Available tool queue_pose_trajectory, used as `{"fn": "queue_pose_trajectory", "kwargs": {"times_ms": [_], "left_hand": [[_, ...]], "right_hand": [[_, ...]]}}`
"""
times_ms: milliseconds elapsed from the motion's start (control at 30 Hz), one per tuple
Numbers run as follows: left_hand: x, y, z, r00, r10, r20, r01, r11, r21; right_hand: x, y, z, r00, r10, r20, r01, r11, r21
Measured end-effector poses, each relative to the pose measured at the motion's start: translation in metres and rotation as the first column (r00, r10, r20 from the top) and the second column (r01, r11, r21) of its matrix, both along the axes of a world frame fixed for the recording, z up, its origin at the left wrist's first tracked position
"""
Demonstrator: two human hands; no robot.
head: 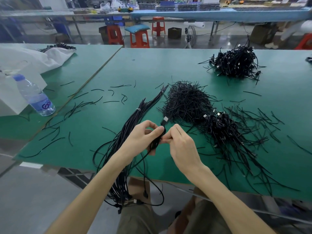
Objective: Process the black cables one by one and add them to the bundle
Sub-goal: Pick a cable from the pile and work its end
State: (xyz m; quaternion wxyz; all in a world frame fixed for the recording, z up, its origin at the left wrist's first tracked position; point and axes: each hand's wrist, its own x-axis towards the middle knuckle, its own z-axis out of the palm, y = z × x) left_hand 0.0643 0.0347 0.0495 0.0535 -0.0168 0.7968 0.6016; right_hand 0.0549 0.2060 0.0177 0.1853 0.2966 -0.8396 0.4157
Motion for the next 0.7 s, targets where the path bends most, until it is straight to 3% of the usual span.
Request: {"fn": "queue_pose_trajectory", "kwargs": {"times_ms": [233,300,367,433,467,533,600,700], "left_hand": [[-0.005,-0.001,-0.005,0.994,-0.006,0.106,0.009,1.0,-0.026],[-0.006,-0.007,-0.008,0.995,0.001,0.105,0.002,0.999,-0.033],[-0.009,-0.018,-0.015,0.995,0.069,0.074,-0.054,0.98,-0.192],[-0.011,-0.034,-0.025,0.987,0.162,0.008,-0.134,0.842,-0.523],[-0.011,-0.042,-0.031,0.979,0.199,-0.031,-0.166,0.709,-0.685],[-0.011,-0.053,-0.041,0.97,0.237,-0.059,-0.171,0.484,-0.858],[-0.011,-0.056,-0.049,0.968,0.248,-0.031,-0.13,0.394,-0.91],[-0.014,-0.055,-0.055,0.972,0.234,-0.021,-0.111,0.381,-0.918]], "right_hand": [[-0.001,0.008,-0.008,0.998,-0.029,0.048,0.03,0.999,-0.013],[-0.012,0.019,-0.005,0.986,-0.114,0.122,0.121,0.991,-0.051],[-0.03,0.036,0.003,0.937,-0.219,0.271,0.267,0.951,-0.155],[-0.05,0.061,0.013,0.856,-0.32,0.407,0.452,0.845,-0.285],[-0.058,0.073,0.016,0.814,-0.347,0.465,0.526,0.781,-0.337],[-0.067,0.092,0.018,0.761,-0.36,0.54,0.589,0.732,-0.342],[-0.066,0.096,0.013,0.741,-0.354,0.57,0.571,0.779,-0.259],[-0.055,0.087,-0.004,0.738,-0.308,0.6,0.501,0.846,-0.182]]}}
